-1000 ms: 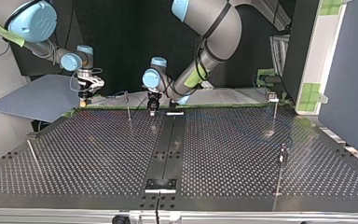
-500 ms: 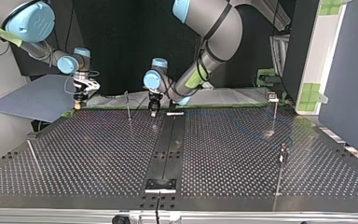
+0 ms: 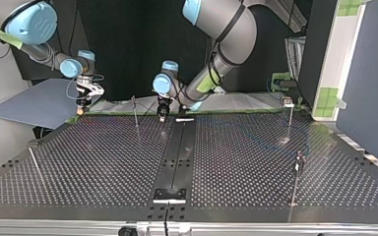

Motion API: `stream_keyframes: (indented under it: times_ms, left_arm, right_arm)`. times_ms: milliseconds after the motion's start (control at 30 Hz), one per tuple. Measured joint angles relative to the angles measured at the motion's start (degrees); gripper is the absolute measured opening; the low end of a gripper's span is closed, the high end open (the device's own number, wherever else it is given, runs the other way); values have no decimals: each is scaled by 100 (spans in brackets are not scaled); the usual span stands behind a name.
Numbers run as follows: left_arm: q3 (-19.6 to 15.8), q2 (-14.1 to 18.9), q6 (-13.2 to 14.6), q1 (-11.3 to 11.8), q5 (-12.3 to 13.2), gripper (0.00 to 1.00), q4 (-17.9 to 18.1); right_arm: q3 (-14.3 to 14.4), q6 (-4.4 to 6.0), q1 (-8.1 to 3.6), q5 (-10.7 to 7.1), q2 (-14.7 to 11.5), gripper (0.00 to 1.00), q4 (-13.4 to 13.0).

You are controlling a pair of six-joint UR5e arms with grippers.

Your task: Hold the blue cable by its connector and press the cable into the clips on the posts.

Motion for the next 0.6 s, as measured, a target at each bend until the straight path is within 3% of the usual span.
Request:
stream_keyframes:
  times_ms: [33, 100, 133, 200, 233, 300, 400, 600]
  left_arm:
    - [-33, 0, 19, -8, 35, 23, 32]
    - [-107, 0, 71, -23, 110, 42, 113]
    - [-135, 0, 96, -28, 144, 42, 139]
    - [-195, 0, 153, -38, 224, 64, 178]
    - [-217, 0, 175, -42, 261, 64, 188]
    - [-271, 0, 219, -47, 349, 92, 198]
    - [-342, 1, 286, -54, 467, 100, 200]
    - [-577, 1, 554, -105, 557, 100, 186]
  right_arm:
    - [0, -3, 5, -2, 0, 0, 2]
    - [1, -9, 16, -8, -1, 0, 9]
    - [1, -10, 22, -10, -1, 0, 11]
    - [1, -13, 39, -13, -2, 0, 18]
    - [1, -13, 47, -14, -2, 0, 20]
    - [1, -14, 65, -19, -2, 0, 23]
    - [1, -16, 87, -22, 0, 0, 27]
    - [1, -11, 126, -24, 4, 0, 87]
